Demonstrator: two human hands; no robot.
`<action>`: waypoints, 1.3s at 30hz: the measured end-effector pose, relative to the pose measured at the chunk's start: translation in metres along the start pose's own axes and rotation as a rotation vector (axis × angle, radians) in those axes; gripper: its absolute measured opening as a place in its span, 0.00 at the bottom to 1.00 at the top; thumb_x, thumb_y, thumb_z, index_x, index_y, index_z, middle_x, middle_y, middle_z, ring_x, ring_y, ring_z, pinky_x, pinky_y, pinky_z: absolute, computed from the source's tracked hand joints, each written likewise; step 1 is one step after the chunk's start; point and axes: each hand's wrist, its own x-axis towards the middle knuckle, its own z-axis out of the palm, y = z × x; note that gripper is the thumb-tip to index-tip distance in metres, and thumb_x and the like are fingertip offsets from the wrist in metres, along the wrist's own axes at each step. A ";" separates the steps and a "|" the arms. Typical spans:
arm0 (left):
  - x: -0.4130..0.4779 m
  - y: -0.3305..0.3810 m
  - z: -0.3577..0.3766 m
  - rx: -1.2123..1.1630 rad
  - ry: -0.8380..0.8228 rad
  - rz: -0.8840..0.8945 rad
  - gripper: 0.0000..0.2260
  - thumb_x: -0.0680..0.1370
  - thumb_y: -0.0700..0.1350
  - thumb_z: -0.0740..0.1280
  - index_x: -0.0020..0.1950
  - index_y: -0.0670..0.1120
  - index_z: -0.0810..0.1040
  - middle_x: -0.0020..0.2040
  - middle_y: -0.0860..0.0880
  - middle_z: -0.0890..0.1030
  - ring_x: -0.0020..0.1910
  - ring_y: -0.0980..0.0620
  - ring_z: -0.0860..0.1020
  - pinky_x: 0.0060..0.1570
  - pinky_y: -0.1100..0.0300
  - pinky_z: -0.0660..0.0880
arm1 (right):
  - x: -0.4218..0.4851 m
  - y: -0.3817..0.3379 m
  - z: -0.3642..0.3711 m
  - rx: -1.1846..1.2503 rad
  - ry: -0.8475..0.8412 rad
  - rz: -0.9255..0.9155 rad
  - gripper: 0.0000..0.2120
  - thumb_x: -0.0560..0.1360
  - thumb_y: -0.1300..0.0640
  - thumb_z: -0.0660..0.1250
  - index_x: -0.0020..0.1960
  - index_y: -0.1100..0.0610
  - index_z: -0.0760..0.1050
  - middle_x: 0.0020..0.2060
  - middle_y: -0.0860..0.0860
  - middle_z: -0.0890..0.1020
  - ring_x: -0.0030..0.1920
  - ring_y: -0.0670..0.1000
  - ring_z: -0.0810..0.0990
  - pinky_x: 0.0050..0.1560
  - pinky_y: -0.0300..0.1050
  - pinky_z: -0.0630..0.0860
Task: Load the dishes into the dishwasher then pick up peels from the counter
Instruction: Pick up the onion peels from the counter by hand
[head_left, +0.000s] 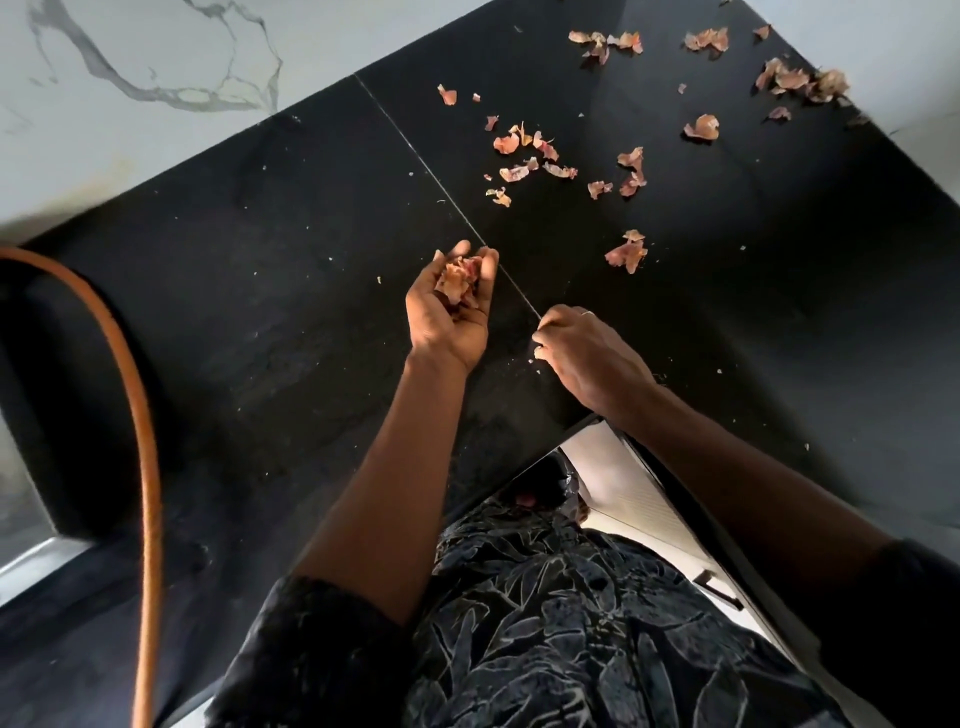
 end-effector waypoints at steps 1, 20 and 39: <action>-0.002 0.001 -0.002 -0.005 -0.001 0.005 0.14 0.84 0.44 0.60 0.51 0.36 0.80 0.51 0.35 0.81 0.52 0.41 0.83 0.50 0.55 0.83 | -0.002 -0.002 0.000 0.003 -0.007 -0.008 0.12 0.78 0.61 0.70 0.61 0.59 0.80 0.58 0.54 0.78 0.56 0.52 0.78 0.51 0.47 0.80; -0.024 0.006 -0.030 -0.071 0.065 0.094 0.14 0.84 0.44 0.60 0.50 0.36 0.79 0.46 0.37 0.82 0.49 0.41 0.83 0.51 0.54 0.83 | 0.040 -0.002 -0.045 0.806 0.263 0.419 0.06 0.71 0.65 0.75 0.47 0.58 0.86 0.39 0.51 0.87 0.38 0.45 0.86 0.40 0.37 0.81; -0.007 -0.067 0.013 0.023 -0.030 -0.144 0.15 0.83 0.51 0.59 0.52 0.42 0.81 0.47 0.44 0.81 0.52 0.45 0.79 0.64 0.51 0.73 | 0.019 -0.043 -0.072 0.169 0.360 0.040 0.06 0.78 0.59 0.71 0.54 0.54 0.84 0.49 0.49 0.84 0.48 0.46 0.82 0.50 0.45 0.81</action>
